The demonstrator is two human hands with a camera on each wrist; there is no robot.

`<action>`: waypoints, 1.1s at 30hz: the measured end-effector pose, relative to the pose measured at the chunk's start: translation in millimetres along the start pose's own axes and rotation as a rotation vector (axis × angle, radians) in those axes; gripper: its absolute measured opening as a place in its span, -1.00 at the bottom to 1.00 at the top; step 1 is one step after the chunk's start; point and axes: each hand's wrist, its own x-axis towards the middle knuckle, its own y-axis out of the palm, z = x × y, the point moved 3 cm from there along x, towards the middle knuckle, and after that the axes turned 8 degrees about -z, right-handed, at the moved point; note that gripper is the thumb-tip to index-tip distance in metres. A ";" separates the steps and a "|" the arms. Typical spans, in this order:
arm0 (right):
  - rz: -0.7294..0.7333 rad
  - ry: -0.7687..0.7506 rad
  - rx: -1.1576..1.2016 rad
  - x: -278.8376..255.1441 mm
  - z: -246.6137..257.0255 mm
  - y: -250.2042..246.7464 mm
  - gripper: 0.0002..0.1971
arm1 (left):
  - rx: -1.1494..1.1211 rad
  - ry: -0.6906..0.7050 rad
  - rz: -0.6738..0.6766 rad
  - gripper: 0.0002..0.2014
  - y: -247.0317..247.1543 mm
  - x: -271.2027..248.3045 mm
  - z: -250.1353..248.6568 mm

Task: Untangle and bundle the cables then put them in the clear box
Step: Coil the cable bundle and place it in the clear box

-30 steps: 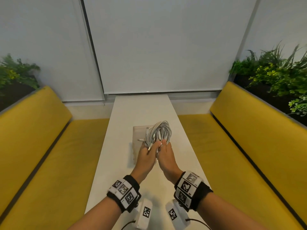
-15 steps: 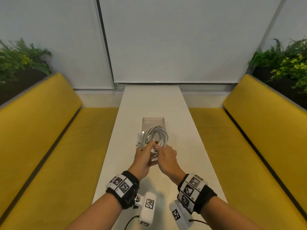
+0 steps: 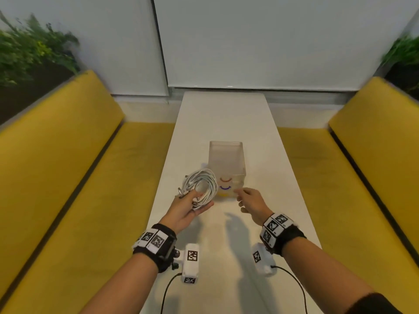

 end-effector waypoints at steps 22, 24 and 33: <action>-0.231 0.325 0.672 25.7 -19.7 56.6 -0.95 | 0.306 0.210 0.042 -0.78 -6.6 37.1 -24.1; -0.216 0.346 0.758 19.7 -27.5 55.9 -0.97 | 0.538 0.406 0.023 -0.79 4.0 36.6 -31.0; -0.106 0.359 0.870 -20.0 -47.1 47.0 -0.95 | 1.696 1.112 -0.009 -0.64 64.1 38.0 4.6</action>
